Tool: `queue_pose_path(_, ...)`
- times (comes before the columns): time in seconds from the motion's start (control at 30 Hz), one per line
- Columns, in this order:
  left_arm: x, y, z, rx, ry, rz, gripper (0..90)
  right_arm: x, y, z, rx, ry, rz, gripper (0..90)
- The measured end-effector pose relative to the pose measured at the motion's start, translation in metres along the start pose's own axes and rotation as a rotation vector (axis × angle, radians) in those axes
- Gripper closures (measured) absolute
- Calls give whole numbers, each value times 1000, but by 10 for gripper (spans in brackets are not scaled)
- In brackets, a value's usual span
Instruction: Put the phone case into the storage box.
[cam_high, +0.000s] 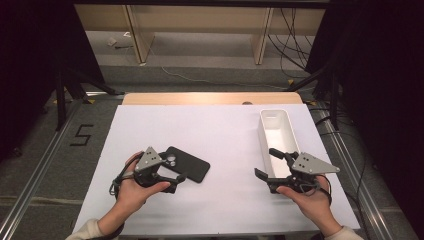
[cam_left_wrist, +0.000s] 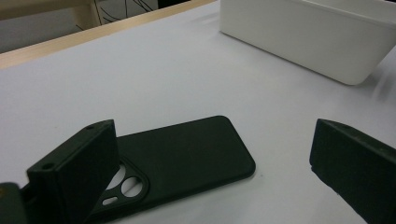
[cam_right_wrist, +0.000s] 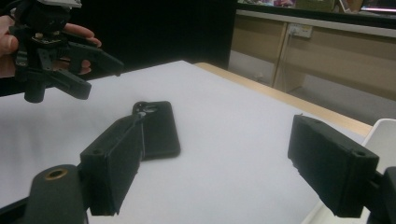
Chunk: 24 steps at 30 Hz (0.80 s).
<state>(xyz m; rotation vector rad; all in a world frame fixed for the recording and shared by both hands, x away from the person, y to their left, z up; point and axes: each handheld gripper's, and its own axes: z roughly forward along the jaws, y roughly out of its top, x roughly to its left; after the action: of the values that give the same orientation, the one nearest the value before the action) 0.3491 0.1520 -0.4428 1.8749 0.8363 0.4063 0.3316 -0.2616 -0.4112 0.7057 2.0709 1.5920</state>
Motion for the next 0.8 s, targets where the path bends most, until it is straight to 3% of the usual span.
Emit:
queue_pose_path(0.23,-4,1,6,8,-12,12,54,0,-1,-1,1,-7,0,198)
queue_pose_path(0.3,-4,1,8,8,-5,14,153,1,-1,-2,0,-12,4,199)
queue_pose_path(0.33,-4,2,9,7,9,11,153,1,-1,-2,0,-12,4,199)
queue_pose_path(0.4,-4,4,16,17,55,-5,335,1,-1,-3,-4,-17,7,200)
queue_pose_path(0.47,-1,7,29,40,68,-15,637,1,-2,-5,-3,-26,15,201)
queue_pose_path(0.5,-1,7,29,40,68,-15,719,1,-2,-5,-3,-28,18,203)
queue_pose_path(0.53,0,8,34,57,79,-12,719,1,-2,-5,-3,-28,18,203)
queue_pose_path(0.57,1,9,39,73,91,-22,854,1,-3,-5,-1,-31,16,204)
queue_pose_path(0.6,2,10,45,88,96,-35,895,1,-3,-5,-1,-30,15,204)
queue_pose_path(0.8,3,20,79,153,108,-58,900,0,-3,-6,-3,-42,18,209)
